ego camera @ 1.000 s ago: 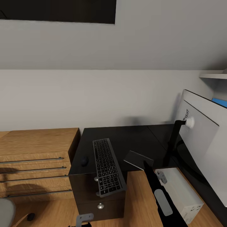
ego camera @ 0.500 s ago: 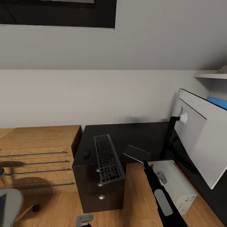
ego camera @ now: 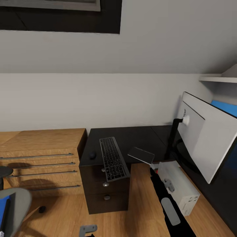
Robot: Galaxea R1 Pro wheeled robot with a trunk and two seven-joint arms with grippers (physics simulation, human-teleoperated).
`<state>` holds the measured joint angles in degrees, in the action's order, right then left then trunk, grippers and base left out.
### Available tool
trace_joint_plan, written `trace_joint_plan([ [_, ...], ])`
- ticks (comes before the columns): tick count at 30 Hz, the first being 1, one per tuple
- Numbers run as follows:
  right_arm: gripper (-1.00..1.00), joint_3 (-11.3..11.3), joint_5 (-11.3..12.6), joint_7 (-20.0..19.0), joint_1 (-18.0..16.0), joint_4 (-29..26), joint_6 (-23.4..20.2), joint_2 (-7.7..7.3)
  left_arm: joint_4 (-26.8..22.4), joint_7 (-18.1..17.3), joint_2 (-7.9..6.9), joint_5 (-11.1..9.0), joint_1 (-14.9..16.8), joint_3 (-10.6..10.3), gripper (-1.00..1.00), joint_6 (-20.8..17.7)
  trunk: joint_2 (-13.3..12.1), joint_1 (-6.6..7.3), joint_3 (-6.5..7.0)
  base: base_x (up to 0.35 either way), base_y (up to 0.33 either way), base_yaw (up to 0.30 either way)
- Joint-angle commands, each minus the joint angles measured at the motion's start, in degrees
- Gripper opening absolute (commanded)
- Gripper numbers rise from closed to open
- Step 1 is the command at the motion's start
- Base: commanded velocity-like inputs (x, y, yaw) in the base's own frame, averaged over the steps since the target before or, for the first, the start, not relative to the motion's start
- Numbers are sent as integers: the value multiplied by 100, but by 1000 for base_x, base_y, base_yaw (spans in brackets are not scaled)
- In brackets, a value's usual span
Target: In the bedroom, organize the workspace by keeping the computer under the desk, ensuring the monitor is on the desk, placing the keyboard on the desk next to the monitor, placing the mouse on the desk next to the keyboard, moving the folder from the swivel chair onto the desk next to the mouse, stacking the notebook on top of the folder with the pen on top of the notebook, and positioning the swivel chair next to the desk.
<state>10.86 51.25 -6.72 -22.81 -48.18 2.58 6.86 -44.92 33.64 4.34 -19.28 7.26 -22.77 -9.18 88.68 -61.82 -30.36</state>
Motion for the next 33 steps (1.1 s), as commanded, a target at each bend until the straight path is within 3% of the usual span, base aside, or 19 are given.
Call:
trace_joint_plan([
  [1,100,17,60,-33,-4,7,3,3,61,44,-5,-26,4,-22,100,-25,-38,24,12,-16,0,0],
  [4,100,21,62,12,-4,9,0,-5,187,45,-4,-26,4,-28,100,-24,-159,89,66,-10,0,0],
  [11,100,29,64,537,-4,10,-21,-32,437,-41,23,-29,4,-40,100,-35,-440,243,192,-3,0,0],
  [18,100,41,67,826,-4,69,-15,-35,839,-591,35,-30,-1,-37,100,-69,-720,397,318,0,0,0],
  [22,100,59,65,852,-4,448,2,-39,1254,-954,41,-28,14,-34,100,-70,-881,485,389,0,0,0],
  [23,100,67,63,854,-4,757,18,-43,1399,-1061,45,-22,26,-33,100,-62,-921,507,407,0,0,0],
  [27,100,72,59,856,-4,1293,177,-50,1508,-1140,48,-20,35,-31,100,-52,-1081,595,479,0,0,0],
  [33,100,39,32,848,-4,2188,957,-57,1575,-1191,42,-35,39,-26,100,-41,-1322,726,587,0,0,0],
])
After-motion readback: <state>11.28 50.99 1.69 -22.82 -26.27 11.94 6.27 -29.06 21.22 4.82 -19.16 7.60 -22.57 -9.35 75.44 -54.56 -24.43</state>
